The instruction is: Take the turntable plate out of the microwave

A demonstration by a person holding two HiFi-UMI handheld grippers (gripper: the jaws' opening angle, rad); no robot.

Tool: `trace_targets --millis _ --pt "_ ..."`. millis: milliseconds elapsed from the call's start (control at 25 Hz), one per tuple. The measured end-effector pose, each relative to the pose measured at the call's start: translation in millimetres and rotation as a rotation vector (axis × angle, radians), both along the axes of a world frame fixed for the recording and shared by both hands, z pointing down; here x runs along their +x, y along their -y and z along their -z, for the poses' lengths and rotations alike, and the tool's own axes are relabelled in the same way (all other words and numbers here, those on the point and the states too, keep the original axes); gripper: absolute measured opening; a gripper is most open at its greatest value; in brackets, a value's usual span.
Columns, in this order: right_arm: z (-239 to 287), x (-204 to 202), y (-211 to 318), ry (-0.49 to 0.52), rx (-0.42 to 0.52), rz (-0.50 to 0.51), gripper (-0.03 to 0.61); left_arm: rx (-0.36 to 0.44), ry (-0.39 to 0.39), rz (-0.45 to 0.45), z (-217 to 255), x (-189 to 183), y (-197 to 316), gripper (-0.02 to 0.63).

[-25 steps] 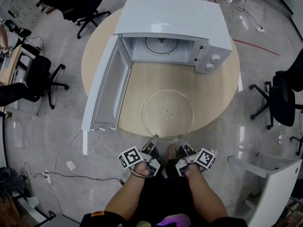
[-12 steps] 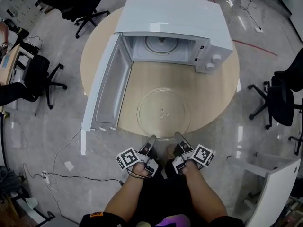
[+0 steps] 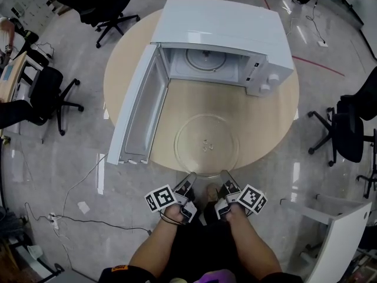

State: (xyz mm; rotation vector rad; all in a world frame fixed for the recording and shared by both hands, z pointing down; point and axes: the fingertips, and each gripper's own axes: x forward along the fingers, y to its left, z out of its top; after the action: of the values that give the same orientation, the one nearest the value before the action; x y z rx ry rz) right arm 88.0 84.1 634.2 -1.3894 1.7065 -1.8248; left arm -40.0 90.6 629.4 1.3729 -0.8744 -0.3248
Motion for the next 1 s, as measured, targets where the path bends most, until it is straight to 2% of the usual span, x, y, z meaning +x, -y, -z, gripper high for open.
trace_targets --millis 120,360,520,720,1000 --pt "0.9 -1.9 -1.9 0.018 0.002 -0.006 0.051 0.013 -0.103 0.033 -2.7 -6.3 -3.3 0.109" --pt "1.4 1.7 -4.7 0.029 0.012 -0.031 0.051 0.039 -0.134 0.032 0.9 -9.4 -7.4 0.117" --pt "2.4 2.3 -6.8 0.008 0.018 -0.032 0.051 0.078 -0.212 0.025 17.1 -6.5 -9.8 0.117" --pt "4.1 7.4 -13.5 -0.05 0.035 -0.025 0.051 0.086 -0.09 -0.09 10.6 -4.5 -19.8 0.115" --pt "5.1 4.9 -20.3 -0.111 0.039 -0.01 0.051 0.109 -0.092 -0.16 20.4 4.7 -21.2 0.115"
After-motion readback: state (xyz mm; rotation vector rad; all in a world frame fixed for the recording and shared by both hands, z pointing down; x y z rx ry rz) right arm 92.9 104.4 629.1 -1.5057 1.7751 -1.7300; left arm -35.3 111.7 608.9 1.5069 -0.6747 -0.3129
